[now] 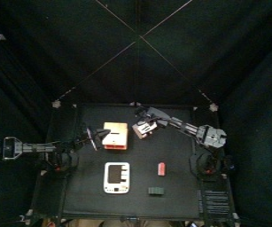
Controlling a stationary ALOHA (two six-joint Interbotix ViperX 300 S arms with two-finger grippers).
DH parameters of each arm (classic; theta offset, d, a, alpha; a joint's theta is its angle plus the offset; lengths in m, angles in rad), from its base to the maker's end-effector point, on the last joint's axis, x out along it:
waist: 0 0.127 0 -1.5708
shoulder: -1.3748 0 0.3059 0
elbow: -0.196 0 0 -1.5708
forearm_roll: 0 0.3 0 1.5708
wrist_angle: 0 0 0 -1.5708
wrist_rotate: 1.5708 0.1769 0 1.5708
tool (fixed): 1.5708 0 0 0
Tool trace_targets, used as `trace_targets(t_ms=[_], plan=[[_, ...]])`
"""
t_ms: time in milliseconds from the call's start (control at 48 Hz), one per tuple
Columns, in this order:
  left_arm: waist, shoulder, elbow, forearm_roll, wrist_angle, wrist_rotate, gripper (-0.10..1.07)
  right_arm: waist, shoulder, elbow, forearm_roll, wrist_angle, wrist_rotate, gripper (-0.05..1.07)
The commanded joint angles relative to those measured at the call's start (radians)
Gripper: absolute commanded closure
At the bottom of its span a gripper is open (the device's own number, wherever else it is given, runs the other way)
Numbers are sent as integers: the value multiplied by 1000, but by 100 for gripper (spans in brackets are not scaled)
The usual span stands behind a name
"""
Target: Grab drawer handl
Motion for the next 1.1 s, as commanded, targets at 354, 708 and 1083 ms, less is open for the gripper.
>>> trace_targets(t_ms=[354, 708, 1083], plan=[[8, -2, -18, 0, -5, 2, 48, 101, -264, 276, -25, -301, 20, 19], [-2, -14, -14, 12, -3, 3, 48, 216, -417, 526, -71, -675, 6, 19], [-104, -31, 18, 38, 51, -5, 48, 222, -670, 876, -213, -1325, 17, 20]])
